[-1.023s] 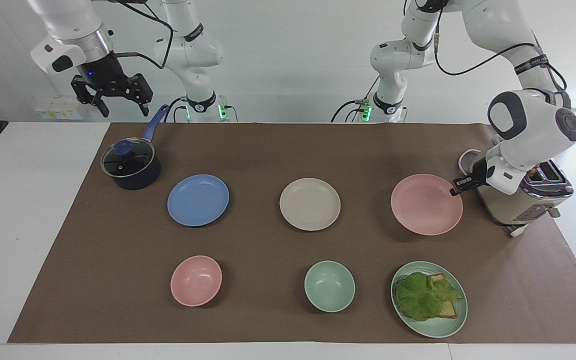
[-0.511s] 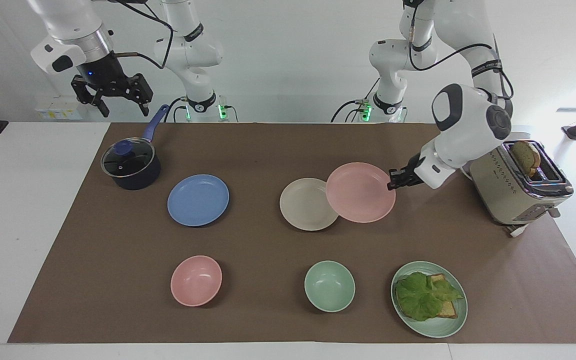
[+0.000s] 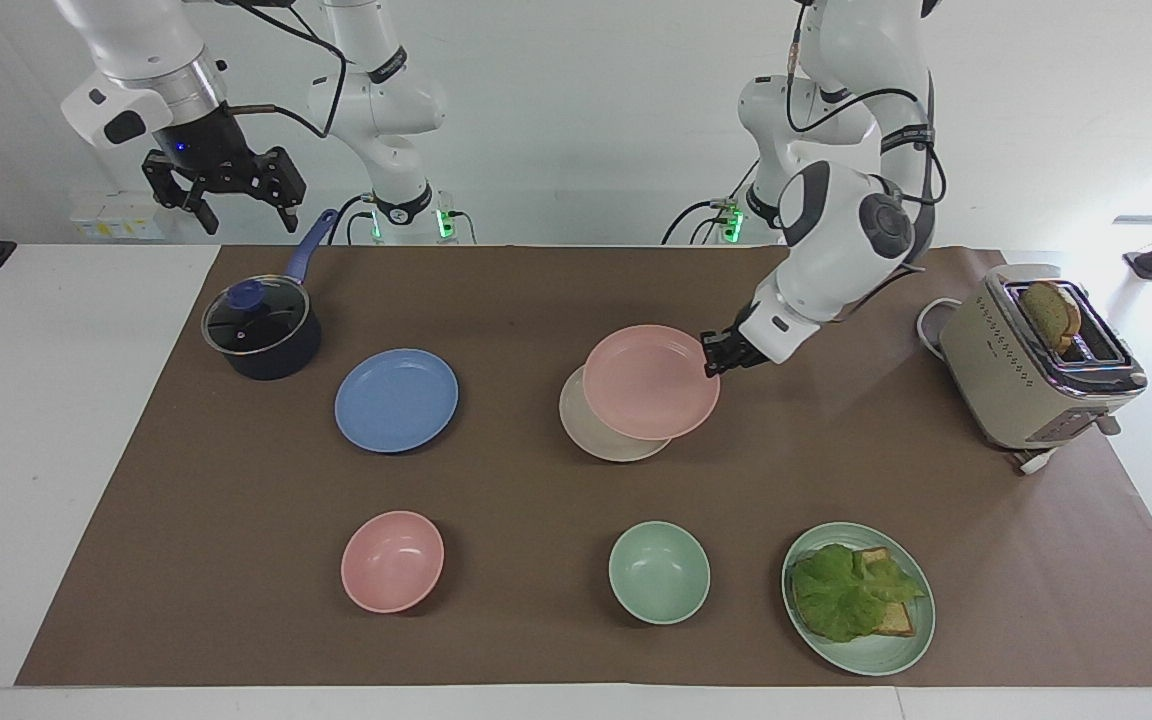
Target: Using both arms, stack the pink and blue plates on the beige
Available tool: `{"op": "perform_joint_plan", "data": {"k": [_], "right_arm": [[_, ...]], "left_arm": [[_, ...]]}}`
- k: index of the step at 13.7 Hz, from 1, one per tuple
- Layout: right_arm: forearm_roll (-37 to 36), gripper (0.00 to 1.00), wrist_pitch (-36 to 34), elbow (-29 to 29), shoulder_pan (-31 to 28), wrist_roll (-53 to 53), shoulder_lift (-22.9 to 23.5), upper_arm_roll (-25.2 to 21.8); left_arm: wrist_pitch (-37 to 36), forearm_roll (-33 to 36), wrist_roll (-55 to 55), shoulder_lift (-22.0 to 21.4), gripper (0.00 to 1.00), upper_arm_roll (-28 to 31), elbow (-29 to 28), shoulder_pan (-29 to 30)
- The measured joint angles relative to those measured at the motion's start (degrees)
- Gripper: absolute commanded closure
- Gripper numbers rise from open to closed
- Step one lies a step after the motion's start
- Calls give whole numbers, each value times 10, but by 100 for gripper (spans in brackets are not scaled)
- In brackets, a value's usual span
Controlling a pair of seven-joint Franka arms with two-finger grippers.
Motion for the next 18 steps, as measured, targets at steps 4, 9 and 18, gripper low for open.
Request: {"op": "perform_joint_plan", "data": {"k": [4,9,18], "right_arm": [[0,0,0,0,0,0,0,0],[0,0,4,0,2,0,0,4],[0,0,99,-63,1,0,3,1]], "left_arm": [[26,0,0,5,100,6,-25,-4],[30,0,0,8,99,9,-29,-4],[46,0,0,8,0,9,-28,-4]]}}
